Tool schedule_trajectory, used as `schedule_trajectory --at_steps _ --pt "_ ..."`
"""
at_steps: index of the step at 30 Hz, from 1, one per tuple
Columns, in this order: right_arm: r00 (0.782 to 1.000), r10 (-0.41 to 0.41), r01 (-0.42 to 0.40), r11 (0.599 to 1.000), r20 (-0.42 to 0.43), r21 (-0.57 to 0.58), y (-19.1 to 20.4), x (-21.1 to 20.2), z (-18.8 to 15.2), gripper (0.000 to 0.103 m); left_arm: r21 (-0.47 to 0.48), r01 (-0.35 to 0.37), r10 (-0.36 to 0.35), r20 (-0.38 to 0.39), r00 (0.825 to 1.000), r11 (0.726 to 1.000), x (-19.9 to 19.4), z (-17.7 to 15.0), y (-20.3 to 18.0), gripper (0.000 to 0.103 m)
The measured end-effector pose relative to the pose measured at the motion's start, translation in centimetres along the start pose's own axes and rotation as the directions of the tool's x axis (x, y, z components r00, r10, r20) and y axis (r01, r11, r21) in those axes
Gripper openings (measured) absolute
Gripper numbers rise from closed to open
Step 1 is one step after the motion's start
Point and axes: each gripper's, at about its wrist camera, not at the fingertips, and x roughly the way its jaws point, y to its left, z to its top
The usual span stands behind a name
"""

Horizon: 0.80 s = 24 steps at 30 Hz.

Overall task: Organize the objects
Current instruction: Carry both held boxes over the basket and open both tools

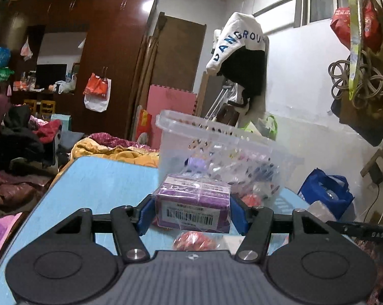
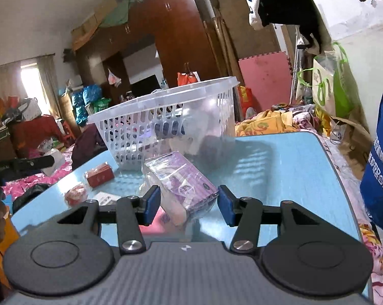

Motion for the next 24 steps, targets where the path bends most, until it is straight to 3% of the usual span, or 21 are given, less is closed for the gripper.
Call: schedule_trajectory --at_steps 12,24 --pt "0.999 -0.009 0.009 1.000 0.037 0.020 -0.6 -1.0 0.0 0.052 -0.020 -0.030 0.031 0.054 0.998 0.999 -1.8 0.2 1.6 0.064" --pt "0.997 -0.003 0.002 1.000 0.077 0.012 -0.2 -2.3 0.7 0.052 -0.007 0.037 -0.036 0.068 0.997 0.999 -2.0 0.2 0.3 0.064"
